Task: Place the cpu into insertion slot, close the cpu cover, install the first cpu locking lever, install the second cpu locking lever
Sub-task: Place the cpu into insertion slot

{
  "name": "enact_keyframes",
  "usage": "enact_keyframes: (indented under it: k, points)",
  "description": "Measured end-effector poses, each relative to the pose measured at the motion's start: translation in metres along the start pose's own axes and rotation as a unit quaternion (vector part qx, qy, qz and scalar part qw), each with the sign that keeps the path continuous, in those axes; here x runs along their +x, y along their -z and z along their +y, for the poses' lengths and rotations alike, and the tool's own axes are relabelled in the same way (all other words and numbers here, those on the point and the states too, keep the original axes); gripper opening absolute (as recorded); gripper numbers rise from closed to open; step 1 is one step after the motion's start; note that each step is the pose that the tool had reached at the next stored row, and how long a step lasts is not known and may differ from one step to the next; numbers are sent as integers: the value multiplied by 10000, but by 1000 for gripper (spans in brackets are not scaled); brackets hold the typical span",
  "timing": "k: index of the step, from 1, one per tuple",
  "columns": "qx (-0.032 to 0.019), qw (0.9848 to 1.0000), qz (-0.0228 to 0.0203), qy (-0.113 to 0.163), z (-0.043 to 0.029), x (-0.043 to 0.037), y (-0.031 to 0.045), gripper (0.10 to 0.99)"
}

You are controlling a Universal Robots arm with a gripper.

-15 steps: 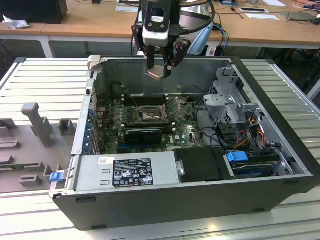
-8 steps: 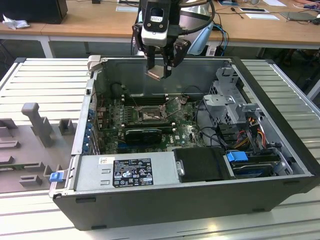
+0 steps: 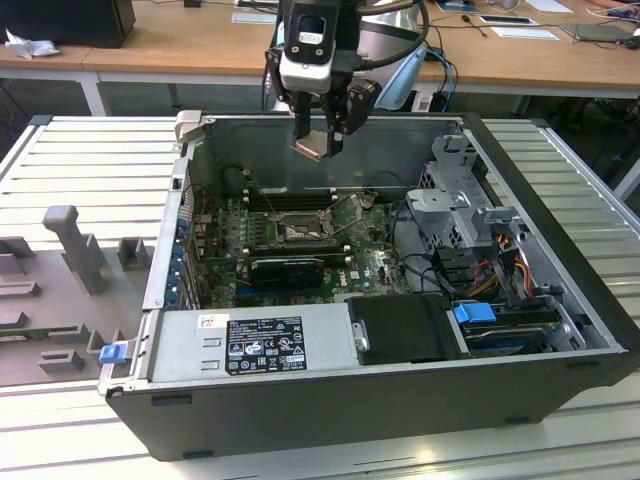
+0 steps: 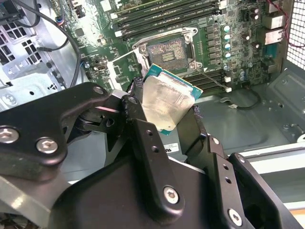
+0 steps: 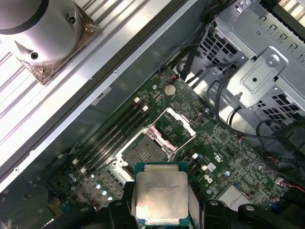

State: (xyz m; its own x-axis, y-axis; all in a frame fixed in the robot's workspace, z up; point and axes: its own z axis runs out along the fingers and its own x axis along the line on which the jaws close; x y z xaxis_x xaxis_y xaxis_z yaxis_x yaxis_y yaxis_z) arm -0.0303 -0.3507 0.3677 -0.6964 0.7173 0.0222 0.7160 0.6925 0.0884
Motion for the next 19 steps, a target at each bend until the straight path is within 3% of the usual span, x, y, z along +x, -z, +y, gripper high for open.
enact_keyframes:
  k: [6,11,19]
  points:
    - [-9,9993,-32,-363,-1,0,-13,525]
    - [-17,9972,-66,-740,-4,2,-23,525]
    - [-19,9962,-77,-869,-5,4,-26,525]
